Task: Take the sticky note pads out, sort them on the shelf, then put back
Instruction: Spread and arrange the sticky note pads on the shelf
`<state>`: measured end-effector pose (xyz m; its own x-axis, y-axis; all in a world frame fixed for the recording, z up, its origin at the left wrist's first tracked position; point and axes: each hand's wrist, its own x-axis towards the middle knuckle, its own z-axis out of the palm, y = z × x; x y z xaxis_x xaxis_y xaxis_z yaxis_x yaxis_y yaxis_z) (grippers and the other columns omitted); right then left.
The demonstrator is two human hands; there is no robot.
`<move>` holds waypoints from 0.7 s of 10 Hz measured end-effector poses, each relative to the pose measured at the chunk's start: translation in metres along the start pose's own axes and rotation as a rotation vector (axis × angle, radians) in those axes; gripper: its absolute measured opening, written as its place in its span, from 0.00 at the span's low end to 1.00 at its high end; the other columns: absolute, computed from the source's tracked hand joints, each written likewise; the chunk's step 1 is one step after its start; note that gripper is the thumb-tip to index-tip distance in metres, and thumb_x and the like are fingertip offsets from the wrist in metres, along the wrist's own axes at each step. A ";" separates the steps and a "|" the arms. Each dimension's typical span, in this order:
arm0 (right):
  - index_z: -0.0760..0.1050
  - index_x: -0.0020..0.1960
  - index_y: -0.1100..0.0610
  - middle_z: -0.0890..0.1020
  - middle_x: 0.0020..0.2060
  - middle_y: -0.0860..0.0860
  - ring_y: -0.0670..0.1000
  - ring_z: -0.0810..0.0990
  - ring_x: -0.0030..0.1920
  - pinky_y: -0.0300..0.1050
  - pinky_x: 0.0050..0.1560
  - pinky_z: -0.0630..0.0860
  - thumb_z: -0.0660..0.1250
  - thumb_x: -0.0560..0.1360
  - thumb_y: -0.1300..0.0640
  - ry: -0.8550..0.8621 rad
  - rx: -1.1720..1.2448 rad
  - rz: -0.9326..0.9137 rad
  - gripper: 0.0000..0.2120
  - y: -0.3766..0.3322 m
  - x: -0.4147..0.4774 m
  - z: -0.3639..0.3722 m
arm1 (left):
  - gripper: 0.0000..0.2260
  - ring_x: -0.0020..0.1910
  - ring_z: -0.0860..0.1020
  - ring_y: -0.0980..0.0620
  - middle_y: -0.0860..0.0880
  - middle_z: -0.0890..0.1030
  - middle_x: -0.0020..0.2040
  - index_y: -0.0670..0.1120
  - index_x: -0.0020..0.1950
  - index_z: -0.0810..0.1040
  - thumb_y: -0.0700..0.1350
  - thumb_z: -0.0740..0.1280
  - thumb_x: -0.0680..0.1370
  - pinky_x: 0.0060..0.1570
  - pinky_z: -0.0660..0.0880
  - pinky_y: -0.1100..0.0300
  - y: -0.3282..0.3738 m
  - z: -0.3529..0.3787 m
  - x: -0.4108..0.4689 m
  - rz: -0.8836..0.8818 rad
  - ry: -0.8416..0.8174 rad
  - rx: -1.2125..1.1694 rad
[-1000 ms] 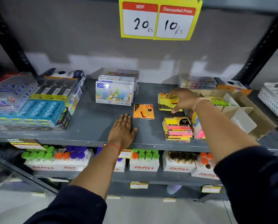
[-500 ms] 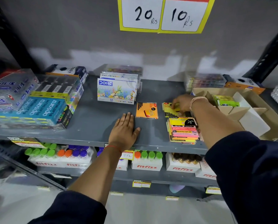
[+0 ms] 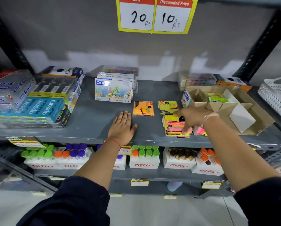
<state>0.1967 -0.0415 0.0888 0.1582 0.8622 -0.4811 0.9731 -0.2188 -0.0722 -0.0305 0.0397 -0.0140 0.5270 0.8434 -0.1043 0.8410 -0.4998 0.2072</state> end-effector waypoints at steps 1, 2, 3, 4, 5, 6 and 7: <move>0.62 0.72 0.56 0.67 0.71 0.56 0.58 0.84 0.40 0.53 0.50 0.81 0.78 0.63 0.61 0.052 0.094 -0.041 0.42 0.006 0.001 -0.003 | 0.28 0.78 0.43 0.48 0.44 0.44 0.79 0.41 0.76 0.44 0.54 0.46 0.82 0.76 0.41 0.55 0.000 -0.001 -0.001 0.002 -0.010 0.000; 0.65 0.69 0.57 0.71 0.67 0.55 0.56 0.73 0.63 0.45 0.62 0.69 0.80 0.60 0.56 0.160 0.088 -0.093 0.42 0.011 0.002 -0.011 | 0.28 0.78 0.43 0.48 0.44 0.45 0.79 0.41 0.76 0.45 0.54 0.46 0.82 0.76 0.42 0.55 -0.001 -0.002 -0.002 0.004 0.003 -0.010; 0.66 0.67 0.58 0.72 0.64 0.55 0.55 0.70 0.63 0.44 0.62 0.67 0.80 0.58 0.56 0.250 0.145 -0.136 0.41 0.013 0.002 -0.014 | 0.28 0.78 0.44 0.48 0.45 0.46 0.79 0.41 0.77 0.45 0.54 0.46 0.82 0.76 0.42 0.56 0.000 -0.001 -0.002 0.007 0.016 -0.010; 0.64 0.69 0.59 0.70 0.67 0.56 0.55 0.68 0.66 0.43 0.65 0.64 0.80 0.59 0.57 0.326 0.185 -0.169 0.43 0.012 0.003 -0.014 | 0.28 0.78 0.44 0.48 0.45 0.46 0.79 0.41 0.76 0.45 0.54 0.46 0.82 0.76 0.42 0.56 0.000 -0.001 -0.001 0.004 0.016 -0.008; 0.61 0.73 0.57 0.65 0.72 0.56 0.55 0.63 0.71 0.45 0.71 0.59 0.78 0.63 0.56 0.303 0.271 -0.185 0.43 0.014 0.006 -0.014 | 0.28 0.78 0.44 0.48 0.45 0.46 0.79 0.42 0.76 0.45 0.54 0.46 0.82 0.77 0.43 0.55 0.000 -0.001 -0.001 0.006 0.023 -0.010; 0.66 0.71 0.56 0.70 0.69 0.54 0.51 0.66 0.69 0.43 0.68 0.61 0.73 0.69 0.61 0.196 0.625 -0.193 0.33 0.015 0.002 -0.018 | 0.28 0.78 0.45 0.48 0.45 0.46 0.79 0.42 0.77 0.46 0.54 0.47 0.82 0.76 0.43 0.55 0.000 -0.001 -0.001 0.008 0.028 -0.013; 0.71 0.67 0.61 0.80 0.54 0.52 0.50 0.77 0.56 0.41 0.60 0.70 0.68 0.72 0.65 0.176 0.850 -0.198 0.24 0.017 0.003 -0.018 | 0.28 0.78 0.45 0.48 0.45 0.47 0.79 0.42 0.77 0.46 0.54 0.47 0.81 0.76 0.44 0.55 -0.001 0.000 -0.001 0.008 0.033 -0.013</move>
<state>0.2170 -0.0349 0.1020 0.0920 0.9627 -0.2546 0.5433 -0.2628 -0.7974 -0.0315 0.0396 -0.0144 0.5295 0.8454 -0.0708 0.8349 -0.5045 0.2203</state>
